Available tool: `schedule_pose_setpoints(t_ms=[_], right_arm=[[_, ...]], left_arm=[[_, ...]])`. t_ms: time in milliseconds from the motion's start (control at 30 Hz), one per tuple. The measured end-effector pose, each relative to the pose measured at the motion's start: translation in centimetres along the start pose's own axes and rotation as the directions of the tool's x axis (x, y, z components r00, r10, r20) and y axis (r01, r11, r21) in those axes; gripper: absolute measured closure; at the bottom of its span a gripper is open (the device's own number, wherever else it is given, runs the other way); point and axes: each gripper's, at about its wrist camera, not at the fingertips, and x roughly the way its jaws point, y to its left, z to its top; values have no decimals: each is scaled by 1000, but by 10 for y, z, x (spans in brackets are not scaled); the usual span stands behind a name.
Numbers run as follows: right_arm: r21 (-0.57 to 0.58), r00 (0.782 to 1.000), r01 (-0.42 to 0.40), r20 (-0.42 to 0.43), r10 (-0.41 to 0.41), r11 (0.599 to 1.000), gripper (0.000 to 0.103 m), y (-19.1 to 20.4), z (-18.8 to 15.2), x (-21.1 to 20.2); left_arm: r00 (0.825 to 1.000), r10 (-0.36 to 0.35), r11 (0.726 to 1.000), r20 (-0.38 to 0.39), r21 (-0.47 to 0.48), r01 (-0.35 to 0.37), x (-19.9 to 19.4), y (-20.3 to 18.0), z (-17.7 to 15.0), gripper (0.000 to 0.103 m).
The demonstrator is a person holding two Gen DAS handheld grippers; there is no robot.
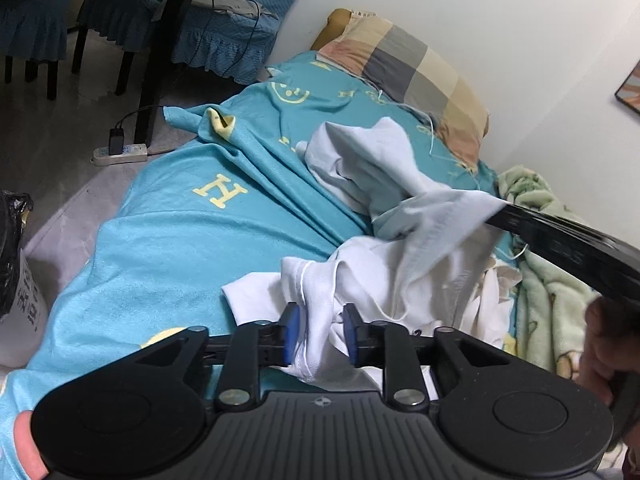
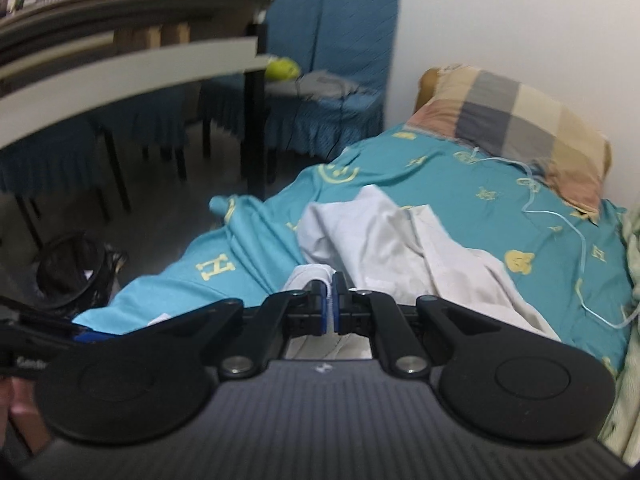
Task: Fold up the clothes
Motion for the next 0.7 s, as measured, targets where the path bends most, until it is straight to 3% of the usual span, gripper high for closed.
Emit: schedule_pose_setpoints(t_ms=[100,133,267,400,533,700], right_arm=[[118,999,-23,50,17,993,97,-13,-16,-10],[141,998,-30,60,22,990,97,-15,-19,-12],[231,994,-63,103,40,971,97,-24,-30,-22],[248,988,-54,150,17,967,97,-32,-30,-30],[292,982,-1,181,-55,956,97,-47,-35,-33],[363,972,33,207,-115,931,97,-66,-39,-31]], left_arm=[[999,39,998,1,40,-39,4,-7,-1,57],[999,55,997,-4,51,-54,7,-9,-1,57],[993,116,989,-31,98,-112,24,-16,-1,57],[982,182,974,-44,143,-175,40,-23,-2,57],[977,203,966,-58,175,-190,40,-27,-10,57],[978,201,965,-57,182,-188,34,-29,-14,70]])
